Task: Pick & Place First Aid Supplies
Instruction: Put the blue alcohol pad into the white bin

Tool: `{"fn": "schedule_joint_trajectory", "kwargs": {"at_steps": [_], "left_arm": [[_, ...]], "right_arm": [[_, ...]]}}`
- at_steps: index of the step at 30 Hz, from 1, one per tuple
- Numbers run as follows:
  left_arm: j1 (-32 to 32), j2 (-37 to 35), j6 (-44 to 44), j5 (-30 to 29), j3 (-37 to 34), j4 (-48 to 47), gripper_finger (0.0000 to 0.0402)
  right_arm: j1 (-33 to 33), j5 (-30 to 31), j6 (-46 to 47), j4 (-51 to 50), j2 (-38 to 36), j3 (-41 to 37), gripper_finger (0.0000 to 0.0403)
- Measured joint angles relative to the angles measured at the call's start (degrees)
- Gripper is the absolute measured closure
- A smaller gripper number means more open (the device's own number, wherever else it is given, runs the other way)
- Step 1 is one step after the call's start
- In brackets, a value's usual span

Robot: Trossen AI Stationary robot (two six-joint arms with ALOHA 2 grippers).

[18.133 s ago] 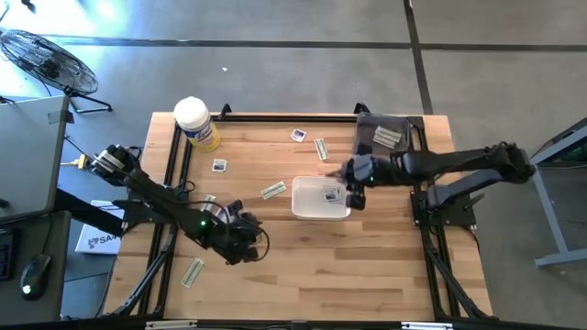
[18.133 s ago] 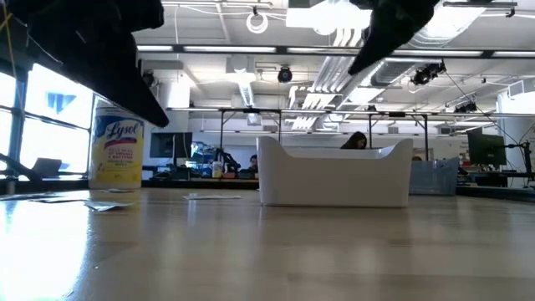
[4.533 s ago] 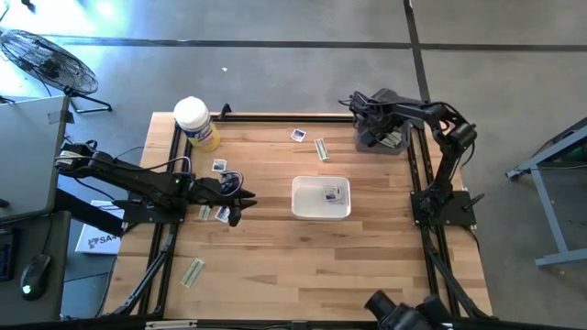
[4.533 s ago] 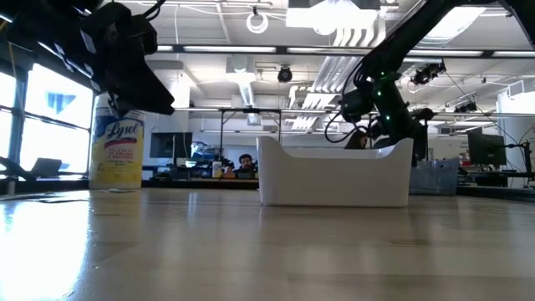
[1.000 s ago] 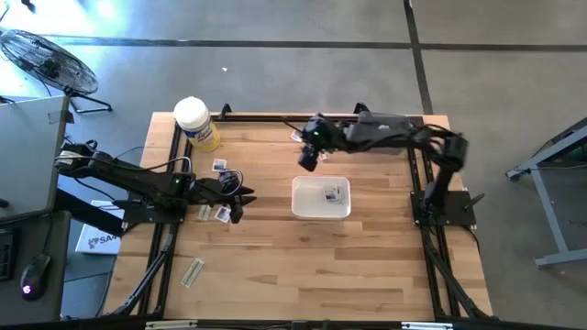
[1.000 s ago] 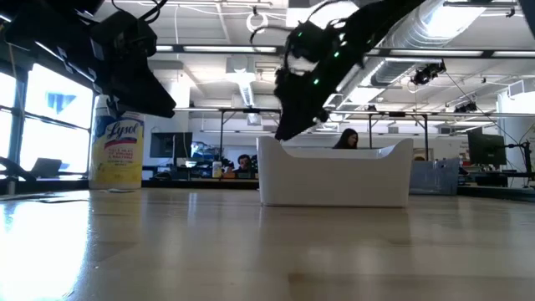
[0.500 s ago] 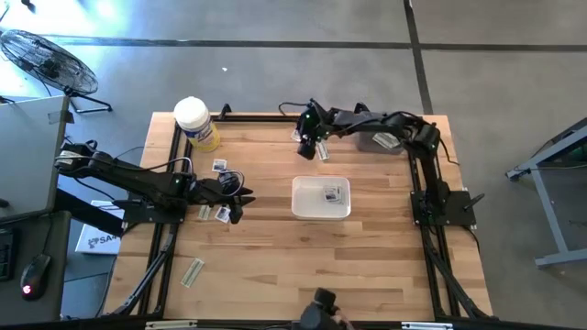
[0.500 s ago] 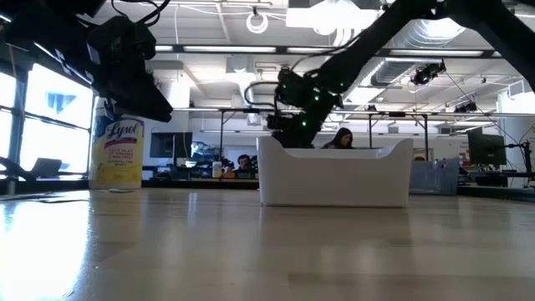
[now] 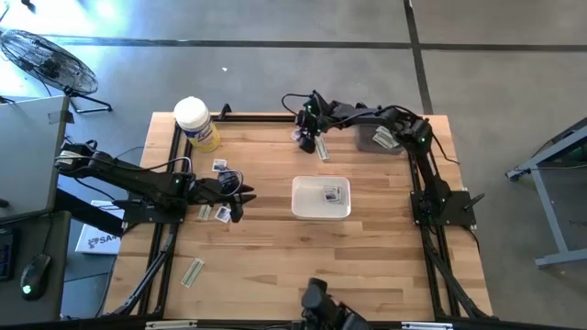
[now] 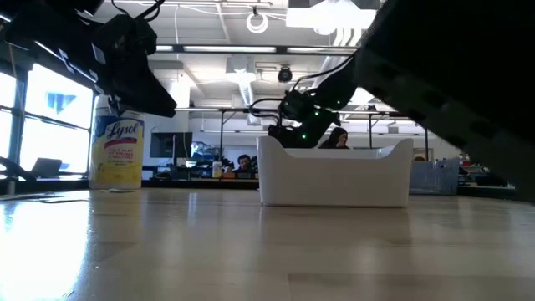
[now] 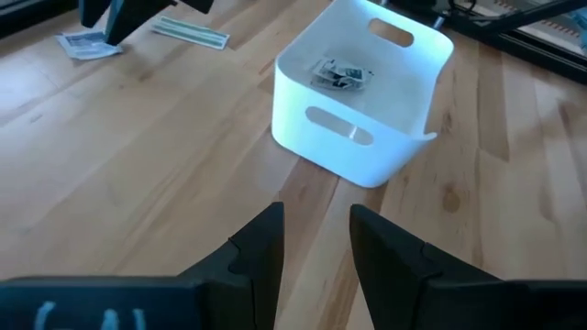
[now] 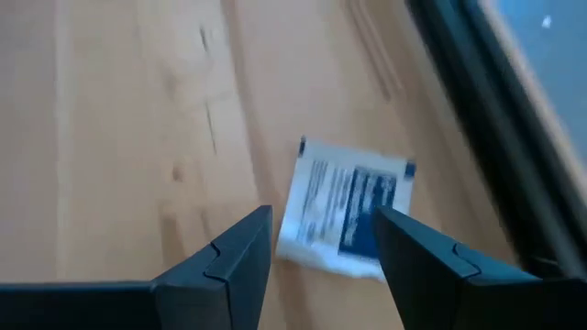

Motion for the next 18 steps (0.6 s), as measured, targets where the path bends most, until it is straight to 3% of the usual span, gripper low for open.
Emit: {"fn": "schedule_joint_trajectory", "kwargs": {"at_steps": [5, 9, 18], "left_arm": [[0.0, -0.02, 1.38, -1.77, 0.0, 0.0, 0.0277], [0.0, -0.02, 1.4, -2.33, 0.0, -0.02, 0.0277], [0.0, -0.02, 1.51, -2.38, 0.0, -0.02, 0.0277]], "right_arm": [[-0.74, -6.17, -0.93, -2.1, 2.13, 2.45, 0.0219], [-1.7, -7.45, -2.02, -7.11, 2.11, 3.72, 0.0219], [-1.93, 2.27, -6.39, -19.88, 1.72, 4.46, 0.022]]}}
